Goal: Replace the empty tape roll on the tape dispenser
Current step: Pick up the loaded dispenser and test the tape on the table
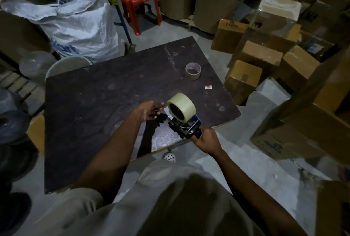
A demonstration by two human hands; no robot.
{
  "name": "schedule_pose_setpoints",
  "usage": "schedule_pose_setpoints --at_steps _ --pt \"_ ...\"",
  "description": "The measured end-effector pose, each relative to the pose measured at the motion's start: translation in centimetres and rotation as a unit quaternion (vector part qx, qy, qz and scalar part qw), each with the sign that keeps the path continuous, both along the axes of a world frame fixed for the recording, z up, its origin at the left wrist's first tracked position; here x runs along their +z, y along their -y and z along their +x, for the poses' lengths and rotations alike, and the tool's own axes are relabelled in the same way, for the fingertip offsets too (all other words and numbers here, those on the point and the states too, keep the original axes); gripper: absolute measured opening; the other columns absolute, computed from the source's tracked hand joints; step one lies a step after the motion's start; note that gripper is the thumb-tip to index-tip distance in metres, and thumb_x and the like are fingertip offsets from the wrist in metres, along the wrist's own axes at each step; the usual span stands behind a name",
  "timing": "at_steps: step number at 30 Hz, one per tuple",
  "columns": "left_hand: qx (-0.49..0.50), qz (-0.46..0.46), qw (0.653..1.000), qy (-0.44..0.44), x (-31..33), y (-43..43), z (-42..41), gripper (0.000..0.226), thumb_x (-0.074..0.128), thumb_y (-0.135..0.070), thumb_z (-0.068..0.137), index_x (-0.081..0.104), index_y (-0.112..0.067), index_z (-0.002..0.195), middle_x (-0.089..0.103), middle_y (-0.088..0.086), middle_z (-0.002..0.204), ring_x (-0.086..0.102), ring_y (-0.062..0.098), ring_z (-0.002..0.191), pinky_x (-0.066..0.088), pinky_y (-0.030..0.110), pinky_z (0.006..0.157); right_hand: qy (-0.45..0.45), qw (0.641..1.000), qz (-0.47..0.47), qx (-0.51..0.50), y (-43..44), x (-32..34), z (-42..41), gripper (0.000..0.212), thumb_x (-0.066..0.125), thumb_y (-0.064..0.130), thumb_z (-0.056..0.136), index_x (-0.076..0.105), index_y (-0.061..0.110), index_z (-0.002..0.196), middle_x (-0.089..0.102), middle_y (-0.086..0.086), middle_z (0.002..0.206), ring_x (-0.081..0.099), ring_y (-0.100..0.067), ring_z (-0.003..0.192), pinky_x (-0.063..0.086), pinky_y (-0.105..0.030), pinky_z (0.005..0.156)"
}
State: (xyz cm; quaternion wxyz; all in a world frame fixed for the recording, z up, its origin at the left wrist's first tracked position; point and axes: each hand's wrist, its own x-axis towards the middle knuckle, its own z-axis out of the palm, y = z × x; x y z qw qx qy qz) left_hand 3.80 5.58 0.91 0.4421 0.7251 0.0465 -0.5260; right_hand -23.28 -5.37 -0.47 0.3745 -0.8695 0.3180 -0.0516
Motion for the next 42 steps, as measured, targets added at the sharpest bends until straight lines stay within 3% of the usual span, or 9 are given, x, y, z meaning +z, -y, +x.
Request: schedule_pose_setpoints --at_steps 10,15,17,20,23,27,29,34,42 --pt "0.017 0.022 0.995 -0.100 -2.2 -1.1 2.4 0.023 0.052 -0.031 0.097 0.067 -0.017 0.088 0.061 -0.002 0.080 0.056 0.014 0.071 0.044 0.027 0.062 -0.013 0.997 0.016 -0.071 1.1 2.3 9.3 0.026 0.074 0.029 0.079 0.069 0.004 0.086 0.071 -0.016 0.072 0.070 -0.031 0.071 0.053 -0.036 0.066" --pt "-0.008 -0.013 0.981 -0.192 -2.9 -0.9 2.7 0.052 0.044 -0.050 0.100 0.074 -0.008 0.102 0.071 0.007 0.095 0.064 0.023 0.089 0.053 0.036 0.072 0.000 0.997 0.010 -0.082 2.0 3.1 12.4 0.020 0.076 0.023 0.082 0.069 0.005 0.088 0.073 -0.015 0.081 0.065 -0.023 0.073 0.043 -0.026 0.066" --pt "0.002 -0.043 0.974 -0.221 -2.9 0.1 2.4 0.062 0.038 -0.055 0.101 0.074 -0.005 0.106 0.074 0.010 0.099 0.064 0.025 0.094 0.053 0.038 0.075 0.002 0.996 0.014 -0.086 2.0 2.7 12.7 0.019 0.075 0.022 0.082 0.069 0.005 0.089 0.074 -0.014 0.082 0.068 -0.025 0.075 0.049 -0.029 0.068" --pt "0.048 -0.061 0.969 -0.233 -2.7 1.9 2.2 0.060 0.040 -0.053 0.101 0.064 0.000 0.116 0.070 0.016 0.108 0.063 0.029 0.099 0.052 0.041 0.075 -0.016 0.996 0.020 -0.090 1.8 1.7 12.2 0.022 0.074 0.026 0.081 0.070 0.006 0.090 0.075 -0.016 0.083 0.072 -0.031 0.079 0.058 -0.039 0.073" --pt "0.089 -0.064 0.967 -0.232 -3.5 3.1 2.2 0.055 0.042 -0.046 0.101 0.055 0.000 0.129 0.063 0.020 0.124 0.061 0.032 0.103 0.053 0.043 0.075 -0.046 0.995 0.018 -0.091 1.4 0.7 11.1 0.021 0.074 0.027 0.083 0.069 0.007 0.087 0.074 -0.016 0.081 0.071 -0.032 0.077 0.054 -0.035 0.071" --pt "0.146 -0.071 0.958 -0.238 -5.2 3.5 2.0 0.058 0.037 -0.045 0.104 0.050 -0.001 0.140 0.050 0.020 0.145 0.049 0.036 0.134 0.049 0.047 0.089 -0.076 0.992 0.038 -0.093 0.7 -0.7 9.4 0.017 0.074 0.027 0.082 0.061 0.015 0.080 0.074 -0.016 0.081 0.071 -0.033 0.079 0.053 -0.035 0.070" --pt "0.134 -0.064 0.962 -0.229 -5.9 3.4 1.9 0.053 0.036 -0.045 0.104 0.055 -0.002 0.128 0.055 0.021 0.132 0.053 0.036 0.128 0.047 0.046 0.091 -0.084 0.991 0.044 -0.096 0.3 -1.4 8.5 0.017 0.074 0.026 0.082 0.062 0.014 0.082 0.074 -0.016 0.083 0.071 -0.033 0.081 0.051 -0.033 0.068" --pt "0.045 -0.016 0.991 -0.128 -6.2 3.4 0.7 0.032 0.043 -0.031 0.101 0.057 -0.008 0.085 0.062 0.016 0.083 0.062 0.028 0.077 0.055 0.039 0.075 -0.104 0.989 0.038 -0.095 -0.6 -2.6 6.8 0.025 0.074 0.028 0.085 0.069 0.006 0.096 0.074 -0.018 0.089 0.070 -0.035 0.083 0.040 -0.027 0.064" --pt "-0.040 0.031 0.997 0.055 -7.3 3.5 -0.1 0.033 0.059 -0.025 0.093 0.069 0.006 0.089 0.074 0.021 0.076 0.069 0.028 0.056 0.058 0.031 0.050 -0.099 0.986 0.040 -0.125 -1.6 -3.2 4.9 0.024 0.076 0.026 0.080 0.068 0.006 0.090 0.072 -0.016 0.083 0.069 -0.033 0.080 0.039 -0.026 0.065"
